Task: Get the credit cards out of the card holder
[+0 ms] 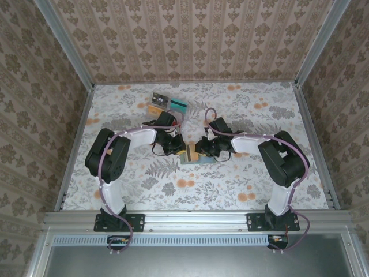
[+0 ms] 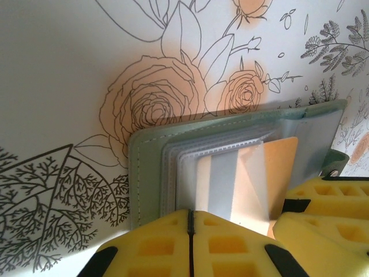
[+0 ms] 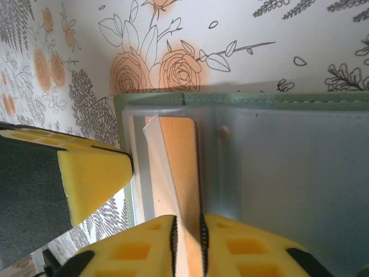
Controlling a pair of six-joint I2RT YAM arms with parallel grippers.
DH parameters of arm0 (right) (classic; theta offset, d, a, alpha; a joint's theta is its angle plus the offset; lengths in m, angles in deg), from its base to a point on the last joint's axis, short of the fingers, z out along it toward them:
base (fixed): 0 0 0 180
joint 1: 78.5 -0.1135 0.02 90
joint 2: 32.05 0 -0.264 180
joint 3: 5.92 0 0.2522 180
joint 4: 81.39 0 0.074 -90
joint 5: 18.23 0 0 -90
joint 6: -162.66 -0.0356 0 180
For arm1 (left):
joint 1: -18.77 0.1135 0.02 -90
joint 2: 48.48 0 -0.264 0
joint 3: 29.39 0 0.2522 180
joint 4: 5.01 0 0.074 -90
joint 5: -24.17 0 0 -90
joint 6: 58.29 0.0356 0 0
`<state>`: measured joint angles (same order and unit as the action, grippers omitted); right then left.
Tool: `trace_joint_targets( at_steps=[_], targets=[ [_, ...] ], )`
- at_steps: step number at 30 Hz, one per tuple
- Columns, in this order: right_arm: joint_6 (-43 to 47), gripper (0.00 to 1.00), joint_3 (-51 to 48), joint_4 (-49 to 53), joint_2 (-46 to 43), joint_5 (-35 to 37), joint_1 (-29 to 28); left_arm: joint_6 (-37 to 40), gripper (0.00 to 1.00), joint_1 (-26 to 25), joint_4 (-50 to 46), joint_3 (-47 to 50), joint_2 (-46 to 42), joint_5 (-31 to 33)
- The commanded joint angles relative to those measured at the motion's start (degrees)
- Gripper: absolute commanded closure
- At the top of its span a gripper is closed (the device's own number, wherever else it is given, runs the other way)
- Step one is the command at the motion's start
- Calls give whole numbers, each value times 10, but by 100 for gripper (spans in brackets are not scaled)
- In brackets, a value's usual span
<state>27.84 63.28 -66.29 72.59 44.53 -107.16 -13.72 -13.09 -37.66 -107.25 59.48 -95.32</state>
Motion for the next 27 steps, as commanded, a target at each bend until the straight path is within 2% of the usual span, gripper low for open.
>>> trace_joint_targets(
  at_steps=[1, 7, 13, 20, 27],
  targets=[
    [-11, 84, -14, -16, -6, -5, 8, 8, 92, -2, -28, 8, 16, 18],
    [-1, 97, -41, -8, -45, 28, 24, 12, 92, 0, -33, 6, 16, 22],
    [16, 100, -73, -22, -90, 43, 39, 16, 92, 3, -35, 6, 14, 22],
    [64, 100, -97, -32, -152, 35, 49, 20, 77, 13, 3, 4, -22, -23],
    [34, 100, -110, -103, -186, -34, 69, -13, 62, 26, 104, 28, -85, -89]
  ],
)
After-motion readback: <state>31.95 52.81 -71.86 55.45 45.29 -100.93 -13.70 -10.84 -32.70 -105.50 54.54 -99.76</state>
